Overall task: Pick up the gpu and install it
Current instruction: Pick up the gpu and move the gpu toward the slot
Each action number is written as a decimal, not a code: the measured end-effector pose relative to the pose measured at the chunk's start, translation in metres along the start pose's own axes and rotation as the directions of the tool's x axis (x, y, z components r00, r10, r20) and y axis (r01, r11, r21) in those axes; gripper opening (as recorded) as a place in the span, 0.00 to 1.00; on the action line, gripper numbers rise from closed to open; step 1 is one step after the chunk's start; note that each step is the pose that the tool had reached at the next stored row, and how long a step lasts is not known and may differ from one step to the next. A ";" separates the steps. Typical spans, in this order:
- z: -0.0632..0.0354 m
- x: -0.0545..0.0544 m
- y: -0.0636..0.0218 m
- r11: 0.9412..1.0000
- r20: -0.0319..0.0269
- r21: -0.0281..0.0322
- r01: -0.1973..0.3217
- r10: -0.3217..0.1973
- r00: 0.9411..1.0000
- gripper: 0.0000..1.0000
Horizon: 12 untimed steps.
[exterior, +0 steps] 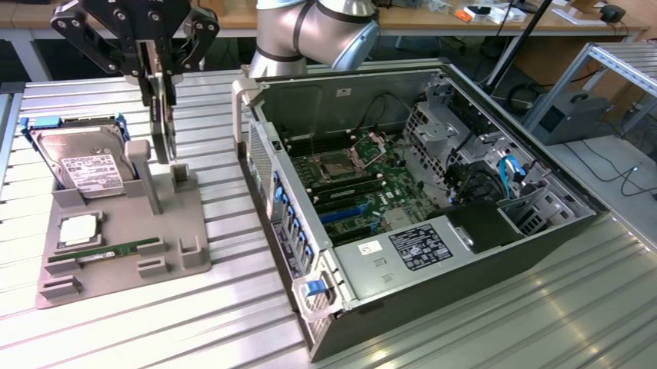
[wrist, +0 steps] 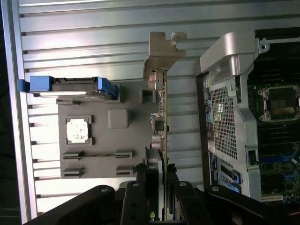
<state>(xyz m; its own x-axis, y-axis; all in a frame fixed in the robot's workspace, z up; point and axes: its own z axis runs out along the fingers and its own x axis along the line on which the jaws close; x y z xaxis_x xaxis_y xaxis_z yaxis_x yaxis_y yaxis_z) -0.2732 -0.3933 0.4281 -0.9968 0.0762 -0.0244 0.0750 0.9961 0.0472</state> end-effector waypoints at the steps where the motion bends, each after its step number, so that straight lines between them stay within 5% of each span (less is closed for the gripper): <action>1: 0.0001 -0.001 0.0001 1.000 0.000 0.000 0.000 0.000 1.000 0.27; 12: 0.0007 -0.022 0.0016 1.000 0.000 0.001 0.000 0.000 1.000 0.27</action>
<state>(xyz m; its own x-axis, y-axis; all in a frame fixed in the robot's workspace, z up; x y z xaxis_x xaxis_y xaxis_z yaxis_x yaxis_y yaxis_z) -0.2508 -0.3933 0.4280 -0.9968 0.0762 -0.0245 0.0750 0.9961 0.0467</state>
